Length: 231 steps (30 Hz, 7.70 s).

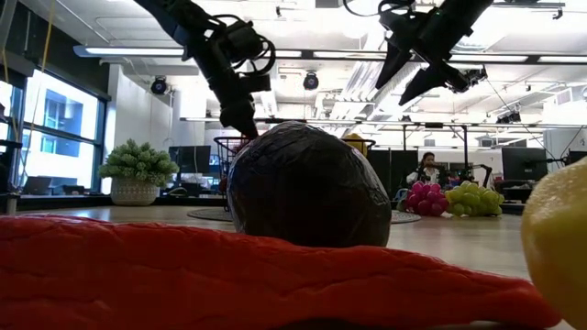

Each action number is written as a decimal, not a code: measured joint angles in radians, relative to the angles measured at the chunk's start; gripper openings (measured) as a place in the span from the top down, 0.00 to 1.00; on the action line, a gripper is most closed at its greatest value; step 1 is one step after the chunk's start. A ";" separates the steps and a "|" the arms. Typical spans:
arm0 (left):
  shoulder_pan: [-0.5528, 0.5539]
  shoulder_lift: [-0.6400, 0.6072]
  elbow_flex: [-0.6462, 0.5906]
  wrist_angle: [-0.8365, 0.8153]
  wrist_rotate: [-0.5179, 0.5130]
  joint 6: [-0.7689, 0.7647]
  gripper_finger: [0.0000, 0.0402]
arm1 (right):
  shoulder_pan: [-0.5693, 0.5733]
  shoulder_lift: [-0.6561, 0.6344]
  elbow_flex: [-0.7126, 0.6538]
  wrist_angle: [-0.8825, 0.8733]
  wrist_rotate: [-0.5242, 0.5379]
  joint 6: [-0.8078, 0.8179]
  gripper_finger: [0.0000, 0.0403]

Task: Build produce basket
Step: Put the bottom purple grapes into the black wire basket, then put the yellow lemon into the black wire basket

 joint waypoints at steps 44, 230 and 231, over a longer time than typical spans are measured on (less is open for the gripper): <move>-0.175 -0.376 0.000 -0.282 0.005 -0.483 0.57 | 0.246 0.031 0.000 0.023 0.012 0.296 0.01; -0.612 -0.437 0.000 -0.450 -0.237 -0.855 0.57 | -0.003 0.443 0.320 0.210 -0.152 -0.428 0.65; -0.603 -0.437 0.000 -0.450 -0.250 -0.851 0.57 | -0.019 0.447 0.320 0.220 -0.165 -0.448 0.65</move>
